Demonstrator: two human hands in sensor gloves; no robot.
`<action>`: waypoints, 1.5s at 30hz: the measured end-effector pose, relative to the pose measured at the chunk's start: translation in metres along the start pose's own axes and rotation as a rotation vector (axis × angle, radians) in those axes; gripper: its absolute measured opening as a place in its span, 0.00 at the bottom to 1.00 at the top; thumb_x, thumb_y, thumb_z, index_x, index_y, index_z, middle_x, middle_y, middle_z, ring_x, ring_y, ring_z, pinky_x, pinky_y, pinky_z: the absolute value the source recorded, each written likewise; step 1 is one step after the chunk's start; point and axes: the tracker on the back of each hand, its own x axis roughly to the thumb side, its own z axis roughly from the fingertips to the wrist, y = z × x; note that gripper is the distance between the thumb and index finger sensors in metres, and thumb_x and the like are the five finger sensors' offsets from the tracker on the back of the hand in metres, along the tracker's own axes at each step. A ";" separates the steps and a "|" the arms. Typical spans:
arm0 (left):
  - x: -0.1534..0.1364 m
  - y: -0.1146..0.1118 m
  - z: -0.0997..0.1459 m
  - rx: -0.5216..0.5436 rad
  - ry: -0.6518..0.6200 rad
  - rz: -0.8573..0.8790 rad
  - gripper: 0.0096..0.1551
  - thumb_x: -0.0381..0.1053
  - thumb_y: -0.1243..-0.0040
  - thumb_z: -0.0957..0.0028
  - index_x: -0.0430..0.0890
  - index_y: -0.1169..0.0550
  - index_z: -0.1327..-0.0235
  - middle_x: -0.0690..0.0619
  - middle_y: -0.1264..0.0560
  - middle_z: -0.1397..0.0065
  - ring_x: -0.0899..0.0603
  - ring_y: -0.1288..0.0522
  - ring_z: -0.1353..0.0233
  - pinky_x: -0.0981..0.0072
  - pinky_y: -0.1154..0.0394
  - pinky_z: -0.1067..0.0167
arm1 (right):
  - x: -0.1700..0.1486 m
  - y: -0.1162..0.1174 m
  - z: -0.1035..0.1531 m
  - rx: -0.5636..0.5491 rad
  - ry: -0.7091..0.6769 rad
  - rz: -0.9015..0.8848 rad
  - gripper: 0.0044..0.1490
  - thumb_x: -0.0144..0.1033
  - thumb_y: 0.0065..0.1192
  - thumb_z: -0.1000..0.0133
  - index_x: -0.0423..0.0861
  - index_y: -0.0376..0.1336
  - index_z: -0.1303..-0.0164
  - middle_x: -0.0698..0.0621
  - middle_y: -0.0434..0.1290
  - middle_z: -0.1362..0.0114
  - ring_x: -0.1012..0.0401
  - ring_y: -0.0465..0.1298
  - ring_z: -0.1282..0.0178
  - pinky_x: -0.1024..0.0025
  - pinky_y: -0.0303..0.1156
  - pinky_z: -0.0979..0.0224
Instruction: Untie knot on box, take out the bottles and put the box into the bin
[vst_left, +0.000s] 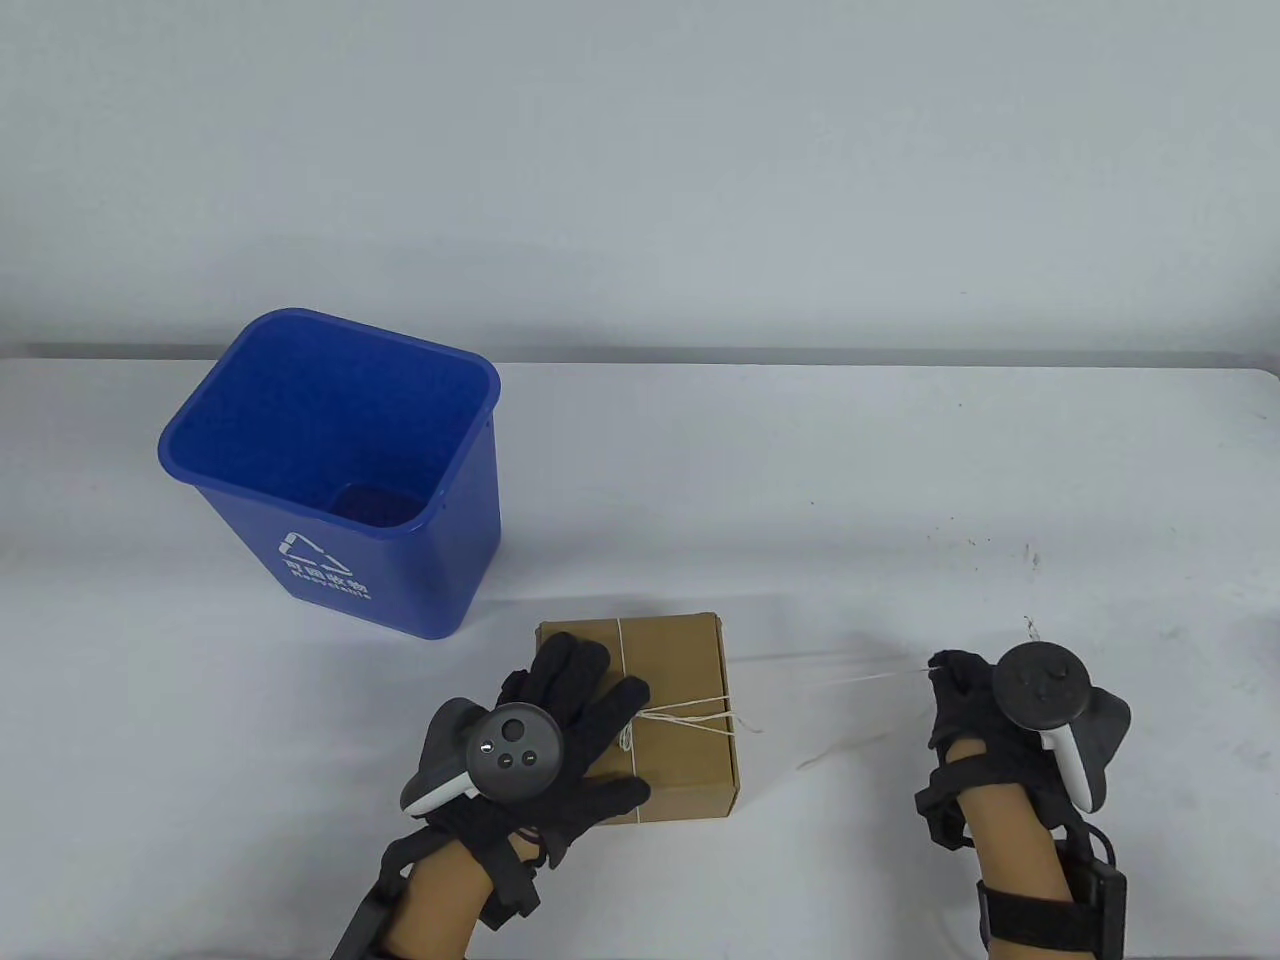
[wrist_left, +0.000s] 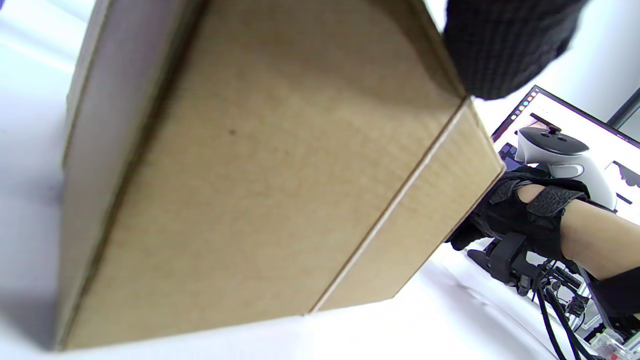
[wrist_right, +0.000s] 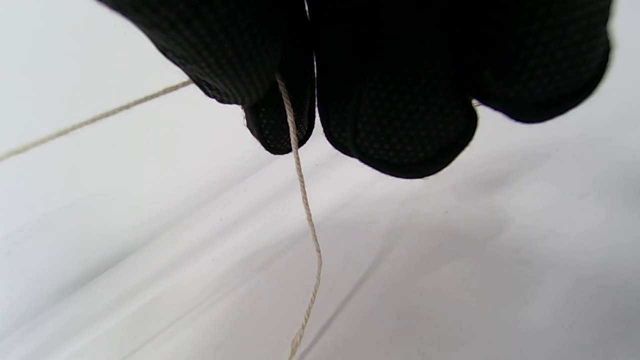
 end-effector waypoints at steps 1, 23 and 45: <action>0.000 0.000 0.000 0.000 0.000 0.000 0.54 0.73 0.45 0.50 0.58 0.50 0.14 0.45 0.66 0.14 0.30 0.74 0.16 0.16 0.62 0.29 | -0.001 -0.001 0.000 -0.007 0.007 -0.003 0.24 0.38 0.59 0.46 0.43 0.73 0.43 0.38 0.76 0.41 0.48 0.81 0.54 0.47 0.75 0.48; -0.001 0.000 0.000 0.001 0.000 0.000 0.54 0.73 0.45 0.50 0.58 0.50 0.14 0.45 0.66 0.14 0.31 0.74 0.16 0.16 0.62 0.29 | -0.035 -0.025 -0.007 -0.083 0.140 -0.114 0.24 0.37 0.59 0.46 0.43 0.73 0.43 0.38 0.76 0.41 0.48 0.81 0.54 0.47 0.75 0.49; -0.001 0.000 0.000 -0.003 0.004 0.003 0.54 0.72 0.44 0.50 0.58 0.50 0.14 0.46 0.66 0.14 0.31 0.74 0.16 0.16 0.62 0.29 | -0.030 -0.032 -0.004 0.116 0.138 -0.069 0.38 0.32 0.65 0.47 0.36 0.58 0.27 0.33 0.54 0.22 0.35 0.62 0.27 0.35 0.59 0.33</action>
